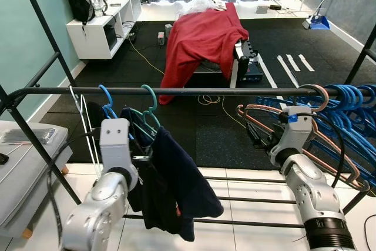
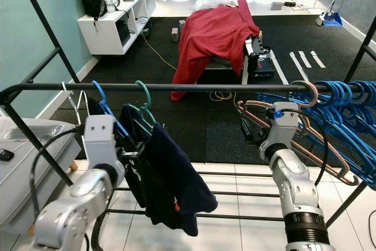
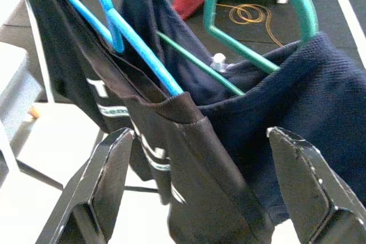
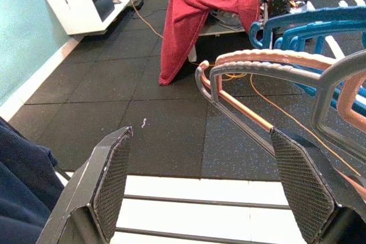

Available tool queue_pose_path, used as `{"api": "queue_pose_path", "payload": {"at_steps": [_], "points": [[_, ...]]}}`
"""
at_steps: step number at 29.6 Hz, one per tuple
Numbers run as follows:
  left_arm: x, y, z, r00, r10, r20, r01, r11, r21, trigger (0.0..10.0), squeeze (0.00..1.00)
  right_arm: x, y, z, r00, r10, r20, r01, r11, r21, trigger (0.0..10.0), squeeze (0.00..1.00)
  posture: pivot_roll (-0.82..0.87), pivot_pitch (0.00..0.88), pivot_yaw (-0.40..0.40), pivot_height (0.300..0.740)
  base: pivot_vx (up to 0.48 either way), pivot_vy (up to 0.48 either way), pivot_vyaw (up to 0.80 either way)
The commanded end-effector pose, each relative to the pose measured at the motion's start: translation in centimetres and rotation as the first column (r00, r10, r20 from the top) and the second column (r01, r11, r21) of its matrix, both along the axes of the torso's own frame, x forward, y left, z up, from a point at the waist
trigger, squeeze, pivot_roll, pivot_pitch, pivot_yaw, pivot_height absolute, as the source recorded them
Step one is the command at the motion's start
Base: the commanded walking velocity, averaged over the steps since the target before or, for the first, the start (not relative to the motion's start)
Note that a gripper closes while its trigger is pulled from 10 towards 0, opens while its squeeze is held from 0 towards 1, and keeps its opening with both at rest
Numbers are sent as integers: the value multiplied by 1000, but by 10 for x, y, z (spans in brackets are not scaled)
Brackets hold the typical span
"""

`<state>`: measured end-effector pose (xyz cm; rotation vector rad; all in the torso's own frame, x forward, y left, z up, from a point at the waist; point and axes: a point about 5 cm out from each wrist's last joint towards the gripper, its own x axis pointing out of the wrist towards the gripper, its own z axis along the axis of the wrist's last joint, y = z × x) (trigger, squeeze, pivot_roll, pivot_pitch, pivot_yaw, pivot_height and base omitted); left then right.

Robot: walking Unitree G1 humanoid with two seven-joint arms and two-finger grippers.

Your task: Hang hanger

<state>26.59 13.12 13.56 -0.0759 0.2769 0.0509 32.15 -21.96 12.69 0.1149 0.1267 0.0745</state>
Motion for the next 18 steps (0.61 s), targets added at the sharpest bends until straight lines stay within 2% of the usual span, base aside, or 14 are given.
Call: {"api": "queue_pose_path", "payload": {"at_steps": [1,4,6,7,9,14,15,18], "points": [[4,2,-1,999,38,14,-39,997,62,10000,0,2,2,1,1000,-3,6,3,1000,12,10000,0,-90,0,44,740,0,0,0],[7,7,-2,997,70,18,-72,992,107,10000,0,2,3,1,1000,-4,8,4,1000,13,10000,0,-91,0,44,740,0,0,0],[10,29,-3,990,141,20,-143,977,161,10000,0,3,3,1,1000,-4,9,4,1000,14,10000,0,-85,0,39,740,0,0,0],[10,29,-3,990,141,20,-143,977,161,10000,0,3,3,1,1000,-4,9,4,1000,14,10000,0,-85,0,39,740,0,0,0],[11,45,-6,982,188,18,-188,964,187,10000,0,3,3,1,1000,-2,9,2,1000,14,10000,0,-84,0,37,740,0,0,0],[12,52,-7,979,204,18,-204,960,190,9961,0,4,3,1,1000,-1,9,0,1000,14,10000,0,-84,0,36,740,0,0,0],[13,51,-7,979,203,22,-203,962,182,0,0,4,3,1,1000,0,9,0,1000,14,10000,0,-85,0,39,740,0,0,0],[13,50,-7,980,199,22,-199,964,177,0,0,4,3,1,1000,-1,9,1,1000,14,10000,0,-85,0,40,740,0,0,0]]}}
